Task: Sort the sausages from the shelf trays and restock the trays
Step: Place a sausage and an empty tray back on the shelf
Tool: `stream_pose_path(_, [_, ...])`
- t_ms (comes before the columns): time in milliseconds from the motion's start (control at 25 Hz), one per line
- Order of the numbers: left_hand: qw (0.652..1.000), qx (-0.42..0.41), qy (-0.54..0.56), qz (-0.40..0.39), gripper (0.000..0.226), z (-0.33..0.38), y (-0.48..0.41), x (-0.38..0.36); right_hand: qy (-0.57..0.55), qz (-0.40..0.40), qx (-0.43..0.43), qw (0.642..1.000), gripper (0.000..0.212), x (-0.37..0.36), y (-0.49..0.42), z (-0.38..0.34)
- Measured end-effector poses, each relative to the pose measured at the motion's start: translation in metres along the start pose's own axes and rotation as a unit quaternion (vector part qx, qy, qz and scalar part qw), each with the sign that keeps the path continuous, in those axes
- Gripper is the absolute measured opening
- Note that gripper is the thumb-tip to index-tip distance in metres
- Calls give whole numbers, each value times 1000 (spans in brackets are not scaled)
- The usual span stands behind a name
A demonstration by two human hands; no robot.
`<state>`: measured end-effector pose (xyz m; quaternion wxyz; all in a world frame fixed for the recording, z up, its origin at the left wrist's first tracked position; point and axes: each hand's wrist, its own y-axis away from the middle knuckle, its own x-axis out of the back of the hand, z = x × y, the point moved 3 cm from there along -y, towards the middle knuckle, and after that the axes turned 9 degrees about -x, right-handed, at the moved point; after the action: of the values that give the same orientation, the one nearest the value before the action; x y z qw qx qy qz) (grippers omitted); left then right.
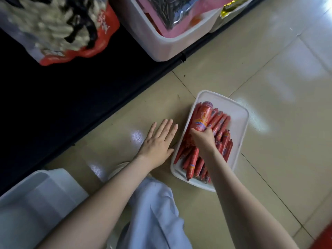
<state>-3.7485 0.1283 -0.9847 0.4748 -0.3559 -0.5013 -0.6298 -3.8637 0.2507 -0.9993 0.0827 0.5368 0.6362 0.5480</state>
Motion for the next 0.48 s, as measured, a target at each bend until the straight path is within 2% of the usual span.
stream_pose_path(120, [992,10,72,105,80,-6,27,31,-128,-155,-18,979,21,21,35,-4])
stream_pose_path(160, [984,31,135,109,76,-5,32,43,-146,-196,-17,970,18,29,52,-1])
stream_pose_path(200, [959,77,251,107,68,-4,36,57,-154,-220,-7,963,18,35,72,1])
stream_pose_path(240, [903,140,396,95,60,1,38,68,-155,-235,11,959,20,39,90,4])
stream_pose_path(320, [719,211,658,69,47,20,44,94,-142,-259,62,953,27,41,124,7])
stream_pose_path(360, [647,217,728,62,42,28,48,108,-130,-272,88,949,31,40,139,6])
stream_pose_path(400, [605,213,764,68,36,33,54,119,-115,-290,115,943,35,40,154,3])
stream_pose_path(480, [570,219,785,104,31,35,77,144,-54,-320,170,931,41,43,188,-10])
